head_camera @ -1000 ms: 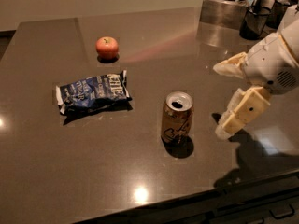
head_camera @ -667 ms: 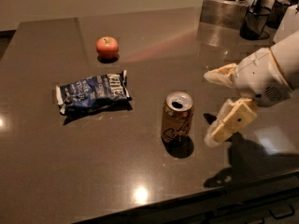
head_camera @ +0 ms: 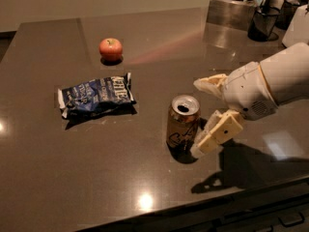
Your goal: Knock orange can over
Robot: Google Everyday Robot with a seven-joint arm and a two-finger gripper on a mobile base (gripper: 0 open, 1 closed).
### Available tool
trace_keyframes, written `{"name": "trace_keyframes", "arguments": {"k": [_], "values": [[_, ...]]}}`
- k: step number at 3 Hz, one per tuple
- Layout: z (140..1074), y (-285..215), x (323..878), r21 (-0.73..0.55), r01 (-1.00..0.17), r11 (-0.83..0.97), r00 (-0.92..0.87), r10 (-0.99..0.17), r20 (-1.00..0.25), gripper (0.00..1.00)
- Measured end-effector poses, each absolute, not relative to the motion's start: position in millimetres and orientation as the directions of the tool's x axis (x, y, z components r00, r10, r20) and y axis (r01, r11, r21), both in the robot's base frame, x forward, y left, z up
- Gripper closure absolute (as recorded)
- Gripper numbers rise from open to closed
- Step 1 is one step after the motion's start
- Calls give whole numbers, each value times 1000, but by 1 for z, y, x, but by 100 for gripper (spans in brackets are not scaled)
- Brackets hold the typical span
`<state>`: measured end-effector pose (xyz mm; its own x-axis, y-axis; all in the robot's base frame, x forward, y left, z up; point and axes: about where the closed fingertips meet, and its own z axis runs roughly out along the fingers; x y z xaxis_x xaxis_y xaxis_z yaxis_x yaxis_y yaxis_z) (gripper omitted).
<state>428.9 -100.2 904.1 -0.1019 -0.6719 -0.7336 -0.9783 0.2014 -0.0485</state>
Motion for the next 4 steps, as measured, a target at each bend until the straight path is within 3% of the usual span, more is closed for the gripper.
{"name": "trace_keyframes", "arguments": {"k": [1, 4], "values": [[904, -86, 429, -43, -980, 193, -95, -647, -756, 0], [923, -75, 436, -40, -981, 188, -95, -653, -751, 65]]}}
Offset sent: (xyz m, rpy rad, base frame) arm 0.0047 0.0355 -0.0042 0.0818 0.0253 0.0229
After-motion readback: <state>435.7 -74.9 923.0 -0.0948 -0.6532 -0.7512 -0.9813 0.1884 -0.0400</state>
